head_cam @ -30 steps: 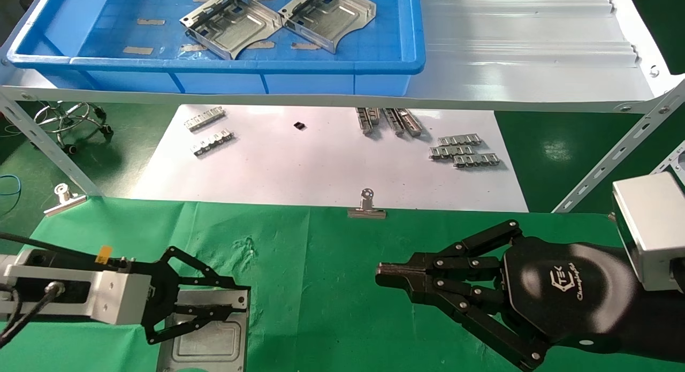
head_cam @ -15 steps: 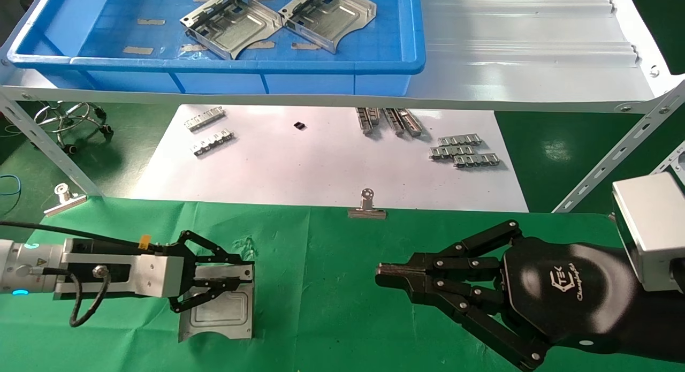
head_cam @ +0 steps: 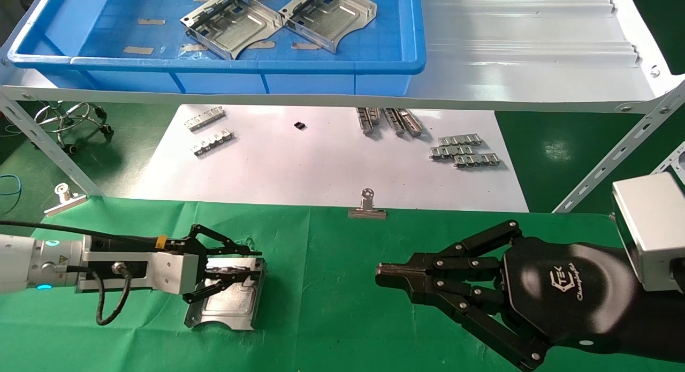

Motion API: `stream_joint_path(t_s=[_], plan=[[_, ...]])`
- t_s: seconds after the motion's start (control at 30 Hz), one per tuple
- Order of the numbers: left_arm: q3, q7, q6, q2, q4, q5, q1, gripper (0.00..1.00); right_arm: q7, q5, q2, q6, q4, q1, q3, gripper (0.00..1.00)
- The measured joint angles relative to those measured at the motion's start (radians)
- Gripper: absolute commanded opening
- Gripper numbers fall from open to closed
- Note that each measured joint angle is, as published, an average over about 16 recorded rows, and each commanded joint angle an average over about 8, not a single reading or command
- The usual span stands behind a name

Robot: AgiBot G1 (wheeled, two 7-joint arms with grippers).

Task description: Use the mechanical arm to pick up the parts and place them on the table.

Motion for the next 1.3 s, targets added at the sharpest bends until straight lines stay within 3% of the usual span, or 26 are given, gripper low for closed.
stream_joint_path(t_s=[0.3, 0.6, 0.63, 0.87, 0.9, 1.3], plan=[[0.005, 0.015, 0.05, -0.001, 0.043, 0.005, -0.03, 1.0, 0.0, 0.0, 0.0, 0.0, 0.0, 0.0, 0.0, 0.0], [0.009, -0.11, 0.119, -0.035, 0.011, -0.011, -0.043, 1.0, 0.0, 0.001, 0.0, 0.0, 0.0, 0.0, -0.001, 0.01], [0.007, -0.129, 0.122, -0.04, 0.002, -0.014, -0.041, 1.0, 0.0, 0.001, 0.0, 0.0, 0.0, 0.0, -0.001, 0.09], [-0.03, -0.279, 0.127, -0.072, -0.09, -0.05, -0.004, 1.0, -0.001, 0.001, 0.0, 0.0, 0.0, 0.0, -0.001, 0.96], [-0.038, -0.296, 0.126, -0.077, -0.106, -0.055, 0.004, 1.0, -0.001, 0.001, 0.0, 0.001, 0.0, 0.0, -0.001, 1.0], [-0.149, -0.508, 0.103, -0.14, -0.327, -0.123, 0.114, 1.0, -0.001, 0.001, 0.001, 0.001, 0.0, 0.0, -0.002, 1.0]])
